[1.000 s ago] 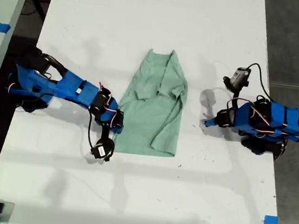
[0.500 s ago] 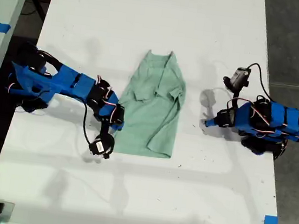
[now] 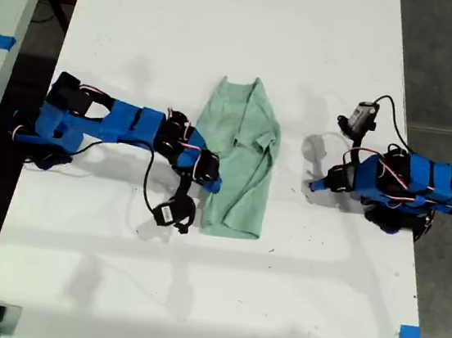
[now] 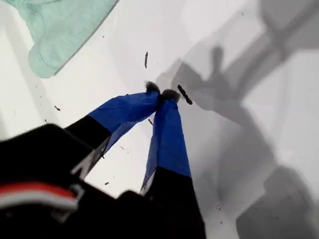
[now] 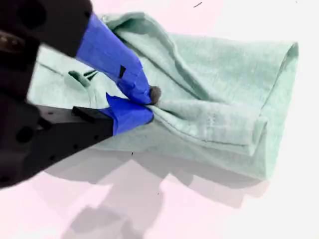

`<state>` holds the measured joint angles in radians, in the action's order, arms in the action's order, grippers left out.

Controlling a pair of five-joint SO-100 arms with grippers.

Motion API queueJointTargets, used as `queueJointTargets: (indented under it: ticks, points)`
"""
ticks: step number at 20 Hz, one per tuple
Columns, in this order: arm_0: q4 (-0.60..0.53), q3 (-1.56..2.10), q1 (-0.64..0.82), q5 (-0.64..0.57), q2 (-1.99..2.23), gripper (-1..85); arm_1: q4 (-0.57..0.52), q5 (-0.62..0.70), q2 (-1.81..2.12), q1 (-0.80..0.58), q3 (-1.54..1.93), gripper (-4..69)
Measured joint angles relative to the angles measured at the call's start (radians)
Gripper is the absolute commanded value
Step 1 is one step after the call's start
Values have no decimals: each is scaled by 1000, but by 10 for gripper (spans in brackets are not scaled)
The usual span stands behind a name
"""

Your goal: Fold t shirt

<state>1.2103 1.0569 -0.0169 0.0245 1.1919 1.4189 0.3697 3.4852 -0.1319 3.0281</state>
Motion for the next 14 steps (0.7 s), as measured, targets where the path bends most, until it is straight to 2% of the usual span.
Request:
queueJointTargets:
  ticks: [1, 2, 4, 5, 10, 14]
  points:
    - [-20, -6, 2, -21, -12, -1, 0, 0, 0, 0, 0, 20]
    - [-46, -6, 2, -46, -20, 37, 0, 0, 0, 0, 0, 20]
    - [-92, -6, 0, -92, -40, 267, 0, 2, 0, 0, 2, 20]
    - [-106, -6, 0, -115, -46, 315, 0, 2, 0, 0, 2, 20]
    - [-118, -6, 0, -158, -43, 255, 0, 2, 0, 0, 2, 21]
    - [-3, 74, 5, -115, 135, 214, 0, 2, 0, 0, 2, 22]
